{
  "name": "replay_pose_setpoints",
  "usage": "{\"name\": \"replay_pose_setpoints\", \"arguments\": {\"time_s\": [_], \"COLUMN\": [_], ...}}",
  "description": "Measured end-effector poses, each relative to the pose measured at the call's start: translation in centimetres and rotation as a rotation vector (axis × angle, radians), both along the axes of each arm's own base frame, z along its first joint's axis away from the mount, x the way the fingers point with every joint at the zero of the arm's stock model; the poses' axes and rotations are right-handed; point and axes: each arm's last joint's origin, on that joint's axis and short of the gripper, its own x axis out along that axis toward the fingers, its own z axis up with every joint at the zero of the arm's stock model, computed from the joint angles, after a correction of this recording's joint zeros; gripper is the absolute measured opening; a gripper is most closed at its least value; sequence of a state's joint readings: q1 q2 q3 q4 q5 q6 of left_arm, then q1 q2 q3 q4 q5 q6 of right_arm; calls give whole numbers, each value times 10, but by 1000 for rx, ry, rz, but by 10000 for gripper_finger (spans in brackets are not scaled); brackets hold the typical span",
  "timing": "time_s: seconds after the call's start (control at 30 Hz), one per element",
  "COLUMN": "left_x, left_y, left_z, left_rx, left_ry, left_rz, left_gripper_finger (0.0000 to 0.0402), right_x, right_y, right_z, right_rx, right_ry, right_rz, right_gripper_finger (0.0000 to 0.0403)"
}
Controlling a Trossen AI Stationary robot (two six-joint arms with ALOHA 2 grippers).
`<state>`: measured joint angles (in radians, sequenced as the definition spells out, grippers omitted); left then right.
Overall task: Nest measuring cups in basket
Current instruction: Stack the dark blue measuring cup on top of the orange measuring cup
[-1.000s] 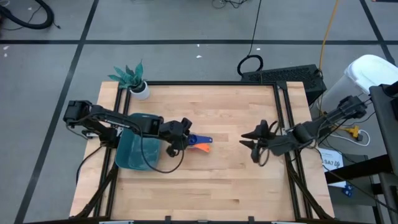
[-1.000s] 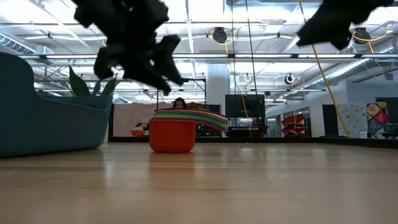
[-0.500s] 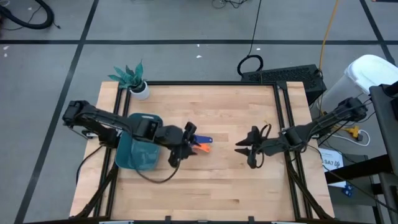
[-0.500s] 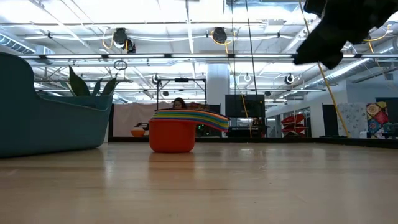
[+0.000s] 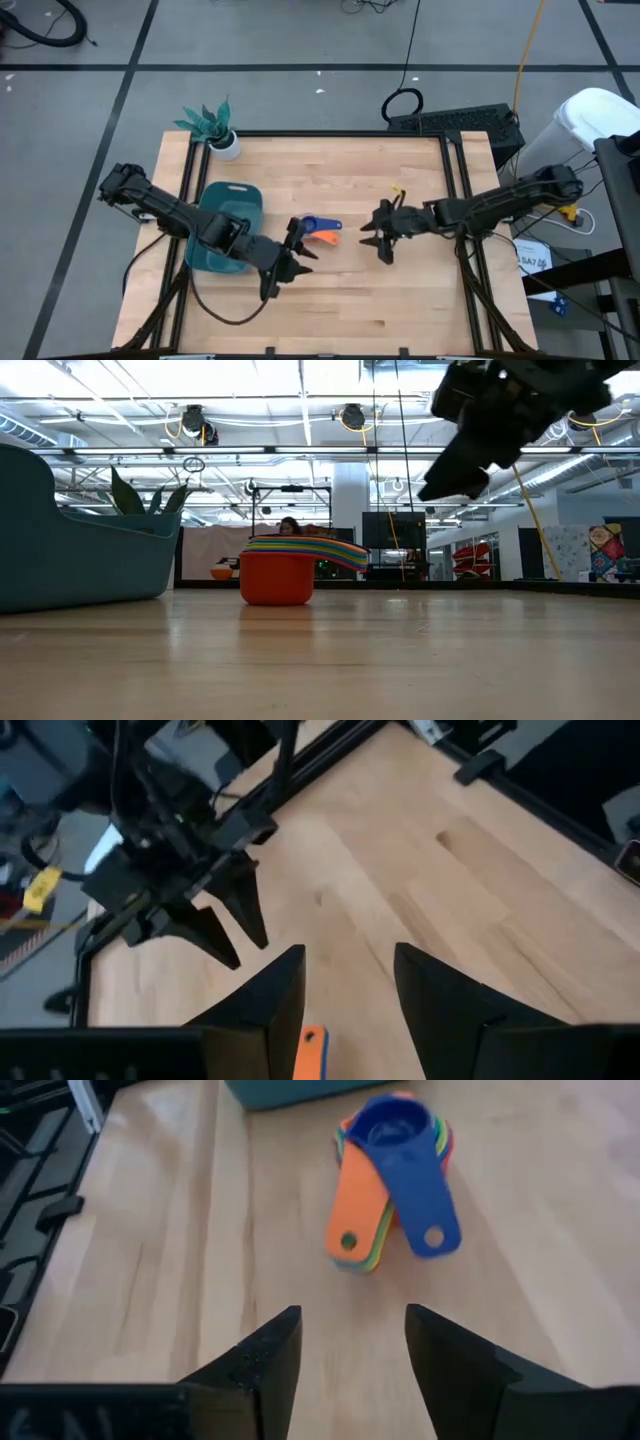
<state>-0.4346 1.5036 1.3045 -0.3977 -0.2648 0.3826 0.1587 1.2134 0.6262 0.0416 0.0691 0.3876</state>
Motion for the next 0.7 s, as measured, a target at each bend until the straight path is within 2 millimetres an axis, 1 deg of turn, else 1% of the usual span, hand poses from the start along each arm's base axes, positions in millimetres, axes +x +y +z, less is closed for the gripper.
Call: {"name": "replay_pose_setpoints", "arguments": {"time_s": [0.07,0.13,0.27,0.47,0.7], "left_x": [-2,-3,-6,-9,-13], "left_y": [-2,-5,-12,-18,-26], "left_z": [0,0,1,3,4], "left_rx": [-8,-16,-9,-22,-70], "left_ry": [2,-5,-31,-64,-95], "left_rz": [30,53,94,164,219], "left_gripper_finger": [159,159,159,159,159], "right_x": [7,13,25,39,39], "right_y": [-4,-5,-8,-21,-35], "right_z": [1,-1,-4,0,5], "right_rx": [-6,-24,-86,-208,-325], "right_ry": [1,22,65,63,78], "right_rz": [25,65,132,173,180], "right_gripper_finger": [176,181,200,251,314]}}
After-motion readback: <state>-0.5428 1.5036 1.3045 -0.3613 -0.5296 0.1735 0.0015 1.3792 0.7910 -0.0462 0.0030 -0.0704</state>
